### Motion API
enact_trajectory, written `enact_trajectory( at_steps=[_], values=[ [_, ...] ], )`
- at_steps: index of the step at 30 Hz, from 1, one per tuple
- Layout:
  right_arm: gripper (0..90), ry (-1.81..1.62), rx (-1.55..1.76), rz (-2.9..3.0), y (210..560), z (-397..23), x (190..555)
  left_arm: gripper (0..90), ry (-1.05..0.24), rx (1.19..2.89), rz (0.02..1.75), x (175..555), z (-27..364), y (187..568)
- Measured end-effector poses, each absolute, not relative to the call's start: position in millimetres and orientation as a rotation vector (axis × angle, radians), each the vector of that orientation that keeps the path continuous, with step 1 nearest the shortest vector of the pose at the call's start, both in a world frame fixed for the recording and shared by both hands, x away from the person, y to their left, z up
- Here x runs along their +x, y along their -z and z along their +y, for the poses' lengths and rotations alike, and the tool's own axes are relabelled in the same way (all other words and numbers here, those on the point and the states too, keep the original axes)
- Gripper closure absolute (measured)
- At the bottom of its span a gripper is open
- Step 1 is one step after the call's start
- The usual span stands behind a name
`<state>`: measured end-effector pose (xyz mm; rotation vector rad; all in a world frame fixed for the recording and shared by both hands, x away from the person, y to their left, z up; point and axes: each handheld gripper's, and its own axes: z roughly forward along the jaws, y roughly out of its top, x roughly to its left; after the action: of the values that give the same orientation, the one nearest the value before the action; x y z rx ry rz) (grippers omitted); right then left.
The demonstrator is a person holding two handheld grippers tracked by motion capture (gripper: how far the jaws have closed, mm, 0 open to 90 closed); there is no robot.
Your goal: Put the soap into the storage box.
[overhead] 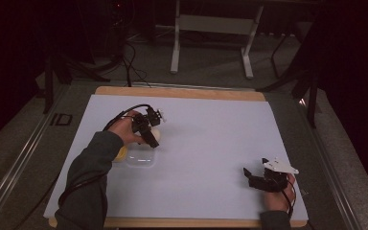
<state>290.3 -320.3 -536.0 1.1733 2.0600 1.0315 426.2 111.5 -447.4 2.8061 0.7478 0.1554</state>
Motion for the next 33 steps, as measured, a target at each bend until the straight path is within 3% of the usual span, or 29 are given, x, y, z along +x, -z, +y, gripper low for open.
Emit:
enact_trajectory(
  at_steps=[33],
  values=[
    [14.7,-1.032,1.173,2.059,536,-320,290,25.5,-0.182,2.760,0.814,424,140,443]
  ],
)
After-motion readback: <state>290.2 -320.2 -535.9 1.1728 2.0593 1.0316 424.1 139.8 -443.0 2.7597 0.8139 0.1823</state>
